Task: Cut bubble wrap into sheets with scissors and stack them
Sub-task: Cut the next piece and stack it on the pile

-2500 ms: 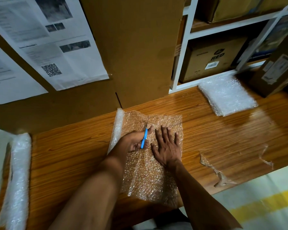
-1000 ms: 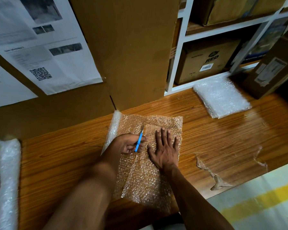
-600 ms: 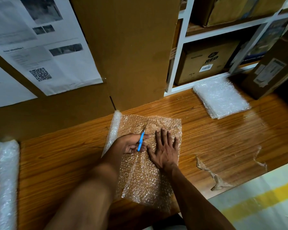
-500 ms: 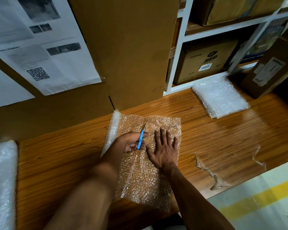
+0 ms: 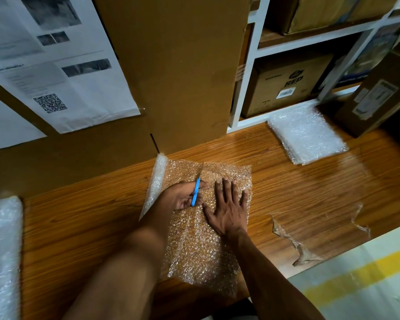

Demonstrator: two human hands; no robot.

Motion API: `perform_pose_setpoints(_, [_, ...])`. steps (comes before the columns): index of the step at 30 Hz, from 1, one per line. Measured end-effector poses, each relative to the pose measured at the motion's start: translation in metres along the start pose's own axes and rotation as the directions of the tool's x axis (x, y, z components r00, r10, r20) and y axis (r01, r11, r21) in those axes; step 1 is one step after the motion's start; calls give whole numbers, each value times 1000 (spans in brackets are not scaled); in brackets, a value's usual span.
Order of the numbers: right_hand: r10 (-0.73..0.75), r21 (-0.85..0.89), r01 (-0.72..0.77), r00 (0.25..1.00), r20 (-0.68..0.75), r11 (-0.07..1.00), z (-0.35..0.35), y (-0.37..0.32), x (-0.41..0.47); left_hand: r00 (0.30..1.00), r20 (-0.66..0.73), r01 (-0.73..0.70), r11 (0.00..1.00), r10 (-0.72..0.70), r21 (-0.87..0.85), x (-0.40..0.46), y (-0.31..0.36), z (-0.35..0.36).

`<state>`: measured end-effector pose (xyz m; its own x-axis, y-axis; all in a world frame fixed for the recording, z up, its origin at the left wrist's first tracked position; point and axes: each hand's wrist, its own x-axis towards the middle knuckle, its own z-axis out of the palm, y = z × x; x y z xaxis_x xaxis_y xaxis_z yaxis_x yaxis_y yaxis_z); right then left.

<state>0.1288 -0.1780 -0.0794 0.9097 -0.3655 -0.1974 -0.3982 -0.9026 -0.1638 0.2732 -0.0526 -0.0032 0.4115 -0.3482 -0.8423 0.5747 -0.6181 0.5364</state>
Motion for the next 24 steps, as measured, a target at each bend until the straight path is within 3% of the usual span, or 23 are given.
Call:
perform_pose_setpoints(9, [-8,-5,8,1000,11,1000,-2,1,0,996,-64,-58,998,58,-5,11,11,1])
perform_pose_setpoints(14, [-2,-4,2,1000,2,1000,-3,0,-1,988,-144,-77,993,64,-91,14,9,1])
perform_pose_setpoints(19, [-4,9,4,1000,-11,1000,-4,1,-3,983,-126,-150,983,137,-104,6,4,-8])
perform_pose_setpoints(24, [-14,9,14,1000,19,1000,-3,3,-1,968,-138,-204,977,210,57,-5,-14,-26])
